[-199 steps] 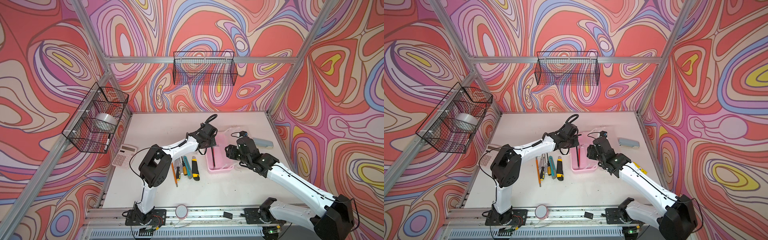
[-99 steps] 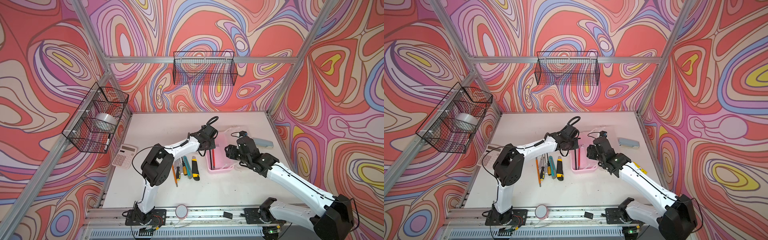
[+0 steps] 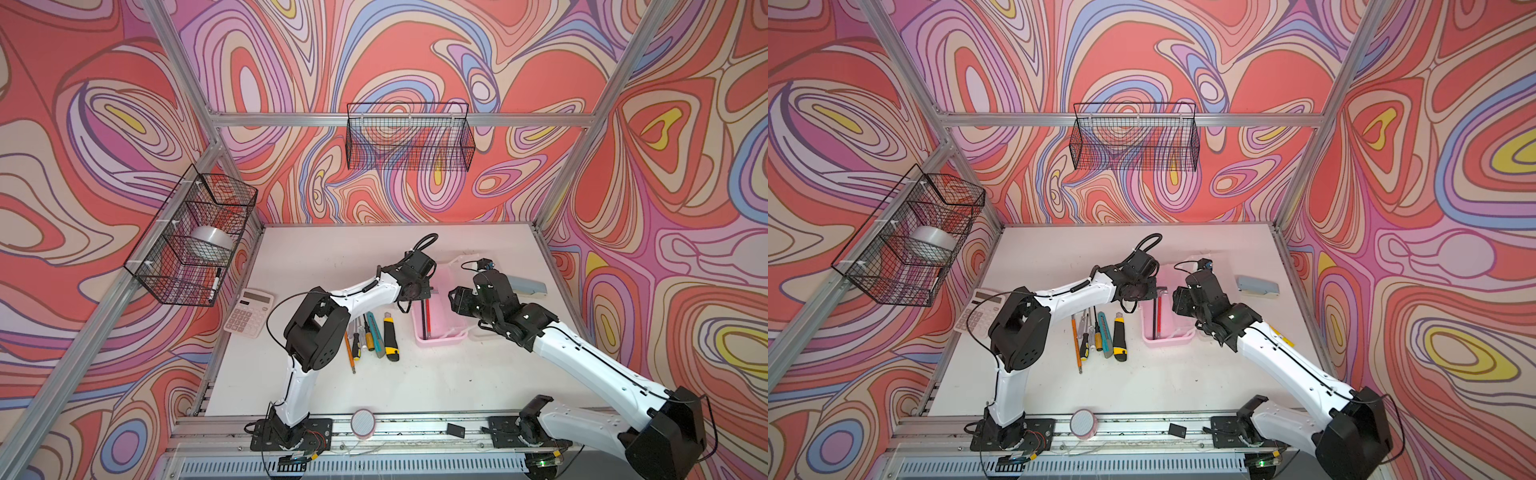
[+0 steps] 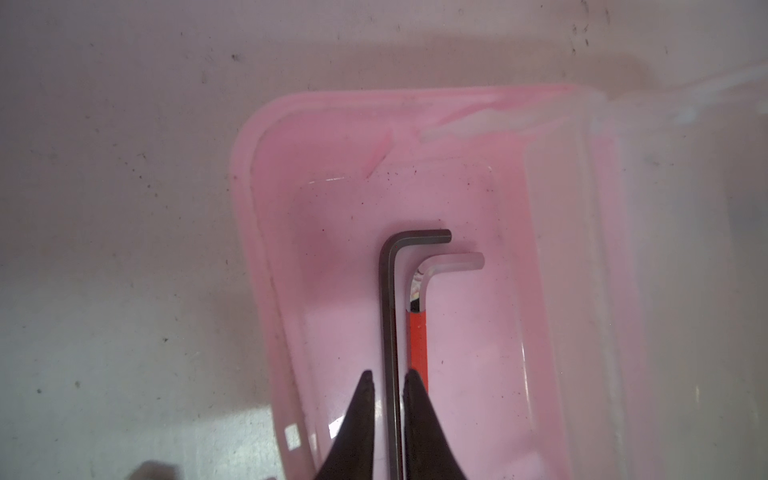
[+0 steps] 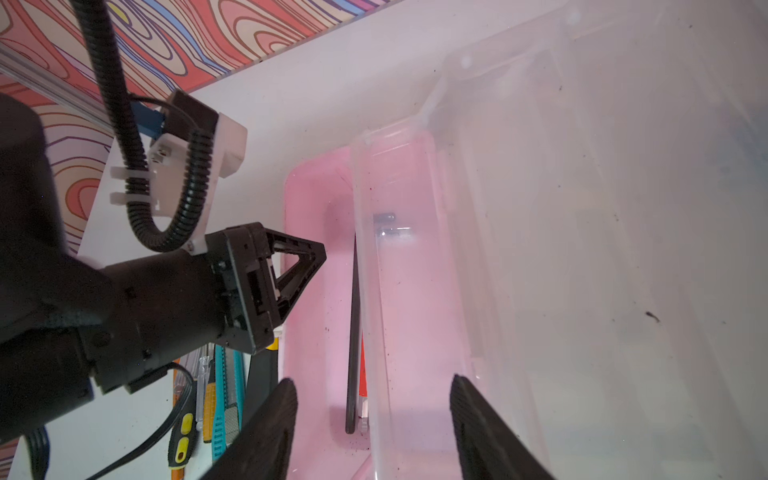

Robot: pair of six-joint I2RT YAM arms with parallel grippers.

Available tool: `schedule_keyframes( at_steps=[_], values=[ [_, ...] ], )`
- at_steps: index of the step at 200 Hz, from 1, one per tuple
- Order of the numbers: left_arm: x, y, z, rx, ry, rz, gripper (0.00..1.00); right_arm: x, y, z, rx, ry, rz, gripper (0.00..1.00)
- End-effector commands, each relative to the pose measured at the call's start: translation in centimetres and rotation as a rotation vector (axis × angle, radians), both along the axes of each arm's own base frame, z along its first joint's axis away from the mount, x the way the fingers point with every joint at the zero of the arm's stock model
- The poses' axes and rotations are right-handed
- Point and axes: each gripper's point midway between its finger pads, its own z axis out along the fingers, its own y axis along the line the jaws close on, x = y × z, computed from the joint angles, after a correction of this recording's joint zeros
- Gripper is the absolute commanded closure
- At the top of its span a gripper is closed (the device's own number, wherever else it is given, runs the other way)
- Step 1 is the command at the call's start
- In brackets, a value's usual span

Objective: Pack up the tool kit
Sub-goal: 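Lower the black hex key into the box beside the red key, then open the left gripper and draw it back to the tool row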

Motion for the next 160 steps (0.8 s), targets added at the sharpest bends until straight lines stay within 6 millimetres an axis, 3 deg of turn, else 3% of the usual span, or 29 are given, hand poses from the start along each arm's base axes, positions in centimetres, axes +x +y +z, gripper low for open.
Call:
schedule_keyframes(
  at_steps=[1,16,42,91,123,160],
  values=[
    [0.3,0.5,5.2,-0.007,-0.1,-0.02,0.82,0.7,0.5,1.2,-0.012,-0.02,0.031,0.38],
    [-0.1,1.2,7.4,-0.01,-0.14,-0.029,0.79,1.0,1.0,1.6,-0.006,-0.022,0.049,0.38],
    [-1.6,3.2,10.0,-0.01,-0.222,-0.054,0.58,1.3,1.9,1.7,0.011,-0.023,0.082,0.39],
    [-5.6,10.1,11.1,0.095,-0.291,-0.011,0.5,1.4,3.4,1.4,0.058,-0.021,0.132,0.39],
    [-6.6,12.6,11.7,0.083,-0.279,0.014,0.48,1.8,3.7,1.1,0.052,-0.02,0.144,0.39],
    [-7.0,15.1,10.5,0.034,-0.219,0.071,0.48,2.0,4.2,1.4,0.058,-0.017,0.162,0.39]
  ],
)
